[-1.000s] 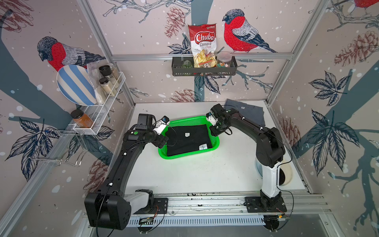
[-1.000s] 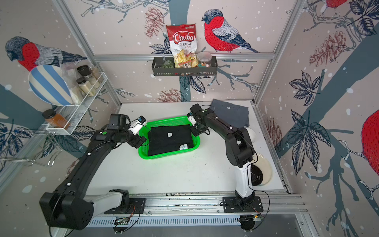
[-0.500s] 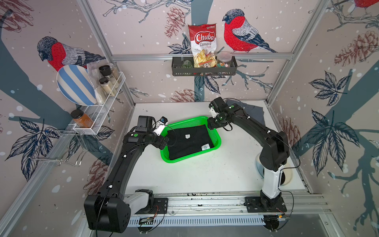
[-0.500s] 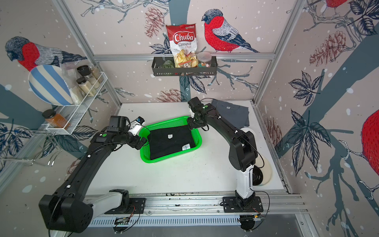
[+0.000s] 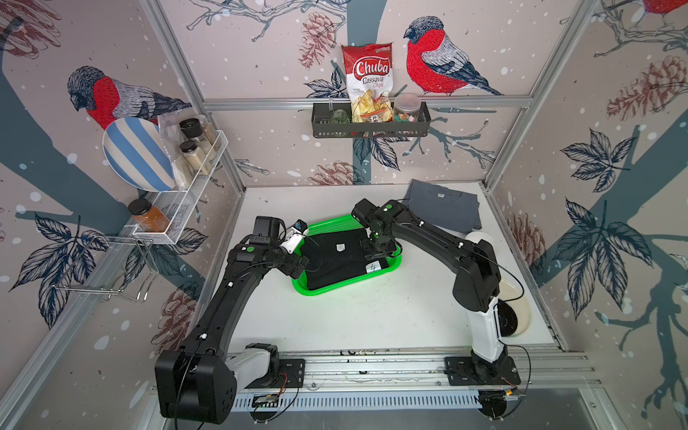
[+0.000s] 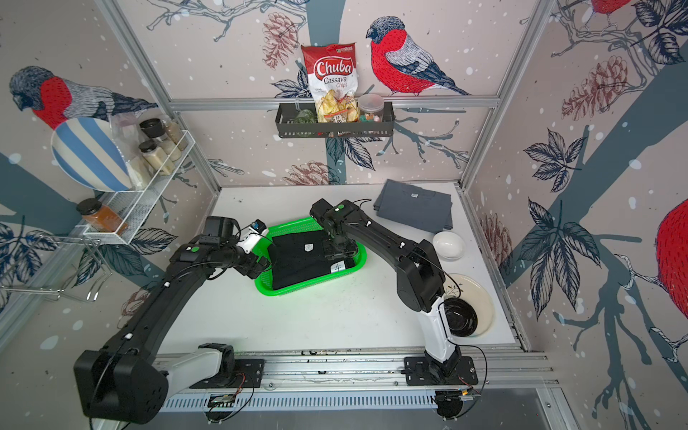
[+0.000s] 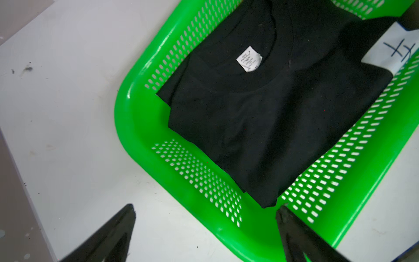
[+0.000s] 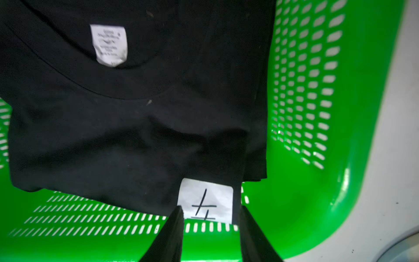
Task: Put the folded t-shirts into the basket
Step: Move the bin to the center of the board, then adjust the T-shirt in the bin.
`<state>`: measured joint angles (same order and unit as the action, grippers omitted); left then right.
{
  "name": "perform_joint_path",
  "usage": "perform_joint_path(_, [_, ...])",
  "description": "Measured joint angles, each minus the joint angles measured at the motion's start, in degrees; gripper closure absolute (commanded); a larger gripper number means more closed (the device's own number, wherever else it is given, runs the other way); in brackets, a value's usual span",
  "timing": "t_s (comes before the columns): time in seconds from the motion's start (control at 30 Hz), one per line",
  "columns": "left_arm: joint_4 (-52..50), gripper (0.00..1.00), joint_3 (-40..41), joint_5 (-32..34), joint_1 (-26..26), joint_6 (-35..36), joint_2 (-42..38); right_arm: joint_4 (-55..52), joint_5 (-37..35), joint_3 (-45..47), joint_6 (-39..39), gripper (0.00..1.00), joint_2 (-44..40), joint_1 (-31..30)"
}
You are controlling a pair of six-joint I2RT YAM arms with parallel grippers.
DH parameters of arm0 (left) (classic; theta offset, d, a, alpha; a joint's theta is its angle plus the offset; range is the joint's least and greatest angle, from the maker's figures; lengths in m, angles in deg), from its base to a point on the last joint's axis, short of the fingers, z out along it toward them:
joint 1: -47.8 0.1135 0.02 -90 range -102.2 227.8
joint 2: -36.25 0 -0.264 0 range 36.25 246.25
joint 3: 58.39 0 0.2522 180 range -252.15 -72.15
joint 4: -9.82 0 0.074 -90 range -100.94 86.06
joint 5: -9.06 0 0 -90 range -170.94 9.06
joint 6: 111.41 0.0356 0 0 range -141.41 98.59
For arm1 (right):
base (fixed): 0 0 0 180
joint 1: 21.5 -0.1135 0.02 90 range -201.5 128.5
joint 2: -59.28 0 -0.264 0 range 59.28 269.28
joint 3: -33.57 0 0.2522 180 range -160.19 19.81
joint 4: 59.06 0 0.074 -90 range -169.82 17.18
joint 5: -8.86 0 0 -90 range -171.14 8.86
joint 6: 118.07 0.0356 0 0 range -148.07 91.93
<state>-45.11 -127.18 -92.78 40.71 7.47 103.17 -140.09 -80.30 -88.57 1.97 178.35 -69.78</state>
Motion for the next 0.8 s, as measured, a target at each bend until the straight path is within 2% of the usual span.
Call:
perform_joint_path(0.1, [2.0, 0.05, 3.8, 1.5, -2.0, 2.7, 0.3, 0.8, 2.7, 2.5, -0.2, 0.74, 1.4, 1.6])
perform_joint_path(0.17, [3.7, 0.05, 6.2, 3.5, -3.3, 4.6, 0.7, 1.3, 2.2, 4.6, -0.2, 0.82, 2.0, 3.9])
perform_joint_path(0.23, [5.6, 0.05, 8.6, 5.9, -4.0, 7.1, 1.2, 1.2, 0.3, 6.8, 0.0, 0.85, 2.3, 6.3])
perform_joint_path(0.4, [9.6, 0.05, 10.4, 8.9, -4.1, 8.6, 1.4, 1.0, -3.4, 6.4, -0.2, 0.86, 2.3, 7.2])
perform_joint_path(0.57, [10.5, 0.05, 10.6, 9.7, -4.1, 8.9, 1.6, -2.3, -5.2, -4.5, -0.2, 0.84, 2.0, 4.4])
perform_joint_path(0.67, [10.7, 0.05, 10.6, 10.3, -4.1, 8.8, 1.6, -3.5, -3.6, -10.4, -0.3, 0.85, 1.7, 2.2])
perform_joint_path(0.8, [11.0, 0.05, 10.8, 10.5, -4.1, 8.6, 1.6, -3.0, 3.6, -10.4, -1.7, 0.86, 2.7, 1.2])
